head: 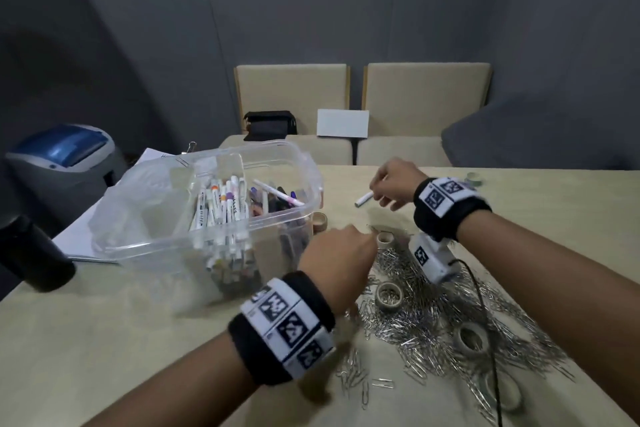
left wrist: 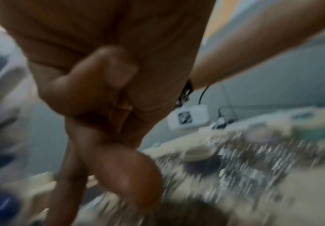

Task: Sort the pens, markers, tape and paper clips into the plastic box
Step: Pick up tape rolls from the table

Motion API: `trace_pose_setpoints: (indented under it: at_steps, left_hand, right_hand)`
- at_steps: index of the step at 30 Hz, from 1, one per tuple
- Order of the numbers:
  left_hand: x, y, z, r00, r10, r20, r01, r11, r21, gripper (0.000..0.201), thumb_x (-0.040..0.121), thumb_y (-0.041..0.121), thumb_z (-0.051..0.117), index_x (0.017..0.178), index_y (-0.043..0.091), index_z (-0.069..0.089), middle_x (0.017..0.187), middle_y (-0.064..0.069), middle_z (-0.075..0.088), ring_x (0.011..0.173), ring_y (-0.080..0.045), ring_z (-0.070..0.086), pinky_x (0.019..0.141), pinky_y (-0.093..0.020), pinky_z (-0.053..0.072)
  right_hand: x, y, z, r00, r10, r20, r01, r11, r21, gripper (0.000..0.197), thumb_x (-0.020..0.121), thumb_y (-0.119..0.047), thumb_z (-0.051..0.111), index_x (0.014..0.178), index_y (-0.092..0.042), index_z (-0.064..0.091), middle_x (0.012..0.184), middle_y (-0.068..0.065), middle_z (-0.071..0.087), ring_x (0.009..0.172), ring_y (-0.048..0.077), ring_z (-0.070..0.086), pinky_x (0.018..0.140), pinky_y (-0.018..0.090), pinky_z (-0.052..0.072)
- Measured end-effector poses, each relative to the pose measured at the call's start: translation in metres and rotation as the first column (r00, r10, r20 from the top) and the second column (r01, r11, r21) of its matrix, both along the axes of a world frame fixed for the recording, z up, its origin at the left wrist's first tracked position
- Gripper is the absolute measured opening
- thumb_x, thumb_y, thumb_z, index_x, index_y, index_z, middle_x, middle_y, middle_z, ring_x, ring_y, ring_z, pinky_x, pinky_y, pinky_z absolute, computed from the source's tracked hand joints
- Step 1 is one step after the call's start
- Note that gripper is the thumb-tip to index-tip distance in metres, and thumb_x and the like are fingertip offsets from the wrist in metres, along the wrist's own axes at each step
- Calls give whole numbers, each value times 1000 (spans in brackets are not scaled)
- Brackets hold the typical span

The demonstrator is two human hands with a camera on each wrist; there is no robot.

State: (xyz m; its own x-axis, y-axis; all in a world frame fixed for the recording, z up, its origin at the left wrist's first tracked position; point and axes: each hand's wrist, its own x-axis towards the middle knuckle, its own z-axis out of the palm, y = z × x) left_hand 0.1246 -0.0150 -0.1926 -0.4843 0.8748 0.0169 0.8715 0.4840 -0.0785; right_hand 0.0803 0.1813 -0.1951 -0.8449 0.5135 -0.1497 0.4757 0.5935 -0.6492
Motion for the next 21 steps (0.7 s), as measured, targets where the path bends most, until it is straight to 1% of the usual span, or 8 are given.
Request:
trace_pose_setpoints:
  at_steps: [3, 5, 7, 9, 13, 16, 19, 21]
  left_hand:
    - [-16, 12, -28, 987, 136, 84, -130, 989, -74, 23, 91, -4, 45, 110, 2, 55, 113, -14, 59, 103, -29, 61, 78, -38, 54]
    - [-24, 15, -39, 968, 209, 140, -202, 977, -65, 26, 91, -5, 45, 115, 3, 53, 117, -13, 57, 106, -29, 61, 82, -39, 55]
    - [-28, 16, -44, 955, 241, 175, -237, 971, -44, 27, 89, -6, 47, 114, 5, 52, 115, -13, 58, 104, -30, 63, 80, -39, 55]
    - [-31, 15, -47, 946, 257, 195, -257, 966, -27, 29, 87, -5, 50, 114, 6, 51, 115, -12, 58, 103, -30, 63, 79, -40, 54]
    - [-29, 14, -51, 932, 294, 212, -295, 955, -26, 30, 87, -1, 54, 115, 7, 50, 114, -13, 58, 103, -30, 62, 80, -37, 52]
    - [-25, 9, -51, 920, 312, 238, -322, 947, 3, 26, 87, -1, 51, 112, 6, 50, 112, -13, 58, 98, -30, 62, 72, -34, 49]
    - [-20, 1, -49, 916, 301, 266, -321, 947, 32, 30, 85, 2, 54, 114, 5, 48, 115, -13, 55, 101, -30, 59, 77, -33, 48]
    - [-14, -5, -42, 916, 285, 282, -316, 946, 73, 33, 82, 4, 56, 113, 6, 48, 110, -13, 57, 98, -30, 59, 80, -34, 51]
  right_hand:
    - [-4, 7, -20, 998, 31, 60, -39, 990, 138, 23, 87, -4, 53, 102, -4, 71, 97, 16, 71, 89, 30, 69, 82, 42, 58]
    - [-10, 11, -27, 987, 101, 128, -128, 966, 225, 33, 85, -2, 50, 113, -8, 67, 102, 7, 71, 113, 27, 59, 107, 45, 41]
    - [-19, 13, -35, 953, 205, 224, -266, 920, 288, 43, 86, -1, 46, 126, -12, 57, 114, 1, 68, 129, 22, 48, 116, 49, 23]
    - [-29, 13, -44, 895, 296, 333, -406, 850, 335, 45, 87, -2, 44, 129, -14, 54, 127, 8, 60, 128, 27, 49, 112, 48, 30]
    - [-27, 12, -57, 859, 335, 388, -492, 752, 439, 41, 89, -7, 51, 128, -20, 57, 124, 10, 55, 110, 33, 59, 91, 42, 50]
    - [-19, 13, -55, 878, 322, 353, -469, 724, 506, 33, 90, -3, 52, 117, -17, 64, 120, 11, 55, 106, 29, 59, 87, 34, 46]
    - [-12, 15, -54, 858, 348, 378, -509, 671, 539, 22, 89, -6, 56, 104, -8, 70, 114, 14, 61, 102, 29, 61, 94, 36, 47]
    - [-4, 19, -52, 858, 369, 357, -512, 655, 556, 15, 89, -11, 59, 102, -9, 67, 114, 10, 57, 99, 29, 61, 84, 34, 48]
